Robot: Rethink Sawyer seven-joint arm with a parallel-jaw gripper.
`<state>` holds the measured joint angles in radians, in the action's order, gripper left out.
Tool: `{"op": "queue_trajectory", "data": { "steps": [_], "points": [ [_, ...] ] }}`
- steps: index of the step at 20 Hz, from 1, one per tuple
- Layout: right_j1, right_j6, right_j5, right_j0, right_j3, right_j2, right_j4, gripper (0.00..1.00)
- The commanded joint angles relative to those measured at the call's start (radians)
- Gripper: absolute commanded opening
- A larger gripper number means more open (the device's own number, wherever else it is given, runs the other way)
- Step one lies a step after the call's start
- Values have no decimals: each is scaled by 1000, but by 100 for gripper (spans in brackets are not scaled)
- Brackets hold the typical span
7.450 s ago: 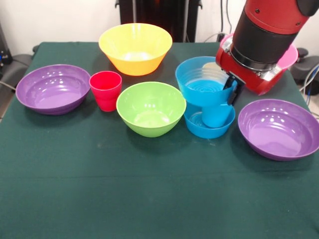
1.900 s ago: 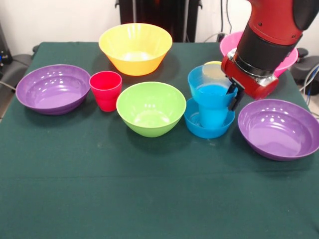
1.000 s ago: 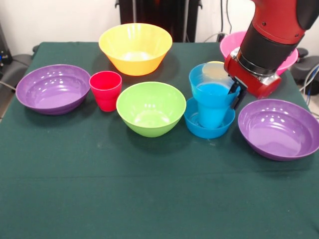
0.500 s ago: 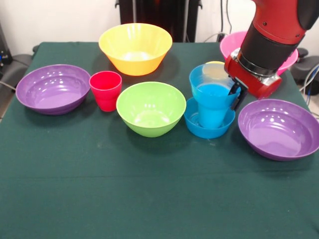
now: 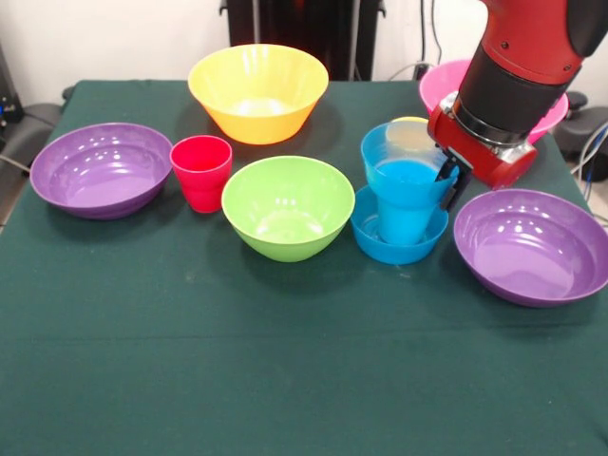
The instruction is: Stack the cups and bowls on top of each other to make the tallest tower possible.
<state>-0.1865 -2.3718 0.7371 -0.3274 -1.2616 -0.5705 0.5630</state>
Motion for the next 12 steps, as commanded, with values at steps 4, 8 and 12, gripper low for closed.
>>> {"op": "queue_trajectory", "data": {
  "steps": [4,8,12],
  "points": [
    [63,-155,-81,3,-50,135,-15,0],
    [63,-154,-78,5,-47,133,-16,0],
    [63,-151,-78,6,-47,132,-18,0]
  ]
}}
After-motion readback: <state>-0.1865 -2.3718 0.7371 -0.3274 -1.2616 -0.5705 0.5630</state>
